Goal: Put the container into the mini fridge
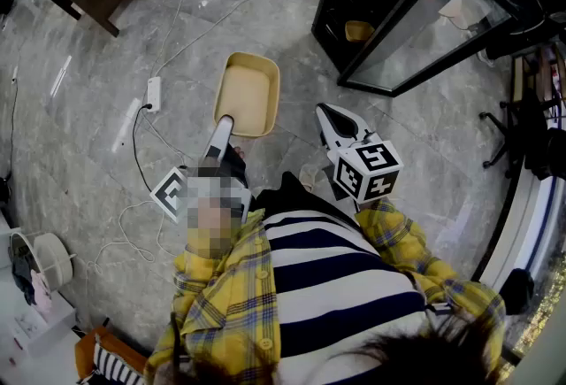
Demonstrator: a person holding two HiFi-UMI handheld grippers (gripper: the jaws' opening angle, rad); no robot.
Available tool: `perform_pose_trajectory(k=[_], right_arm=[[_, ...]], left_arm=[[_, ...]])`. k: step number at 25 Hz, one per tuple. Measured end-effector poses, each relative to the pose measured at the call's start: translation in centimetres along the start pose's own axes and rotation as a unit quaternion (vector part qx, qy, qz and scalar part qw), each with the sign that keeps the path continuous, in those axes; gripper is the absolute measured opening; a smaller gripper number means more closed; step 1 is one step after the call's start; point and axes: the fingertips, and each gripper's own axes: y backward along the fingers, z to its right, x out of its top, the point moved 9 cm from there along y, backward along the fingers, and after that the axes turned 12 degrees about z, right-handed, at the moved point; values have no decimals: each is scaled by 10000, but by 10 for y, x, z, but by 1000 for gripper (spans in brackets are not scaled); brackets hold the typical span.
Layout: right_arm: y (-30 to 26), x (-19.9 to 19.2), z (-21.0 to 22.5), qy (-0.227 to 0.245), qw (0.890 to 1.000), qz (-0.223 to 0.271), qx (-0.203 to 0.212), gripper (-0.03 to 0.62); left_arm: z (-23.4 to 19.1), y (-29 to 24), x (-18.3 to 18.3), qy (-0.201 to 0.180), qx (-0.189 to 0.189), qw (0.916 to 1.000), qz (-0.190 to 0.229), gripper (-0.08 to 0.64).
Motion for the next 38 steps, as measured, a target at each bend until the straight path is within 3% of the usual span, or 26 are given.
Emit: perform_pose_trajectory(k=[6, 14, 19, 25, 32, 38], right_arm=[[-5, -2, 1, -144, 9999, 39, -20, 26], [-14, 4, 24, -11, 10000, -50, 51, 26], [-13, 5, 16, 116, 9999, -48, 41, 26], [-28, 15, 78, 131, 9997, -143, 129, 26], [-40, 19, 100, 105, 9995, -193, 236, 26], [-57, 18, 100, 87, 9994, -241, 224, 26]], left_arm=[[-4, -1, 1, 14, 17, 10000, 24, 236], [-11, -18, -11, 6, 82, 9999, 67, 236], [-9, -12, -7, 26, -12, 10000, 8, 236], [-13, -62, -44, -5, 109, 9999, 37, 236], [-10, -76, -53, -119, 198, 9997, 122, 236], [-19, -88, -39, -115, 258, 9995, 126, 236]])
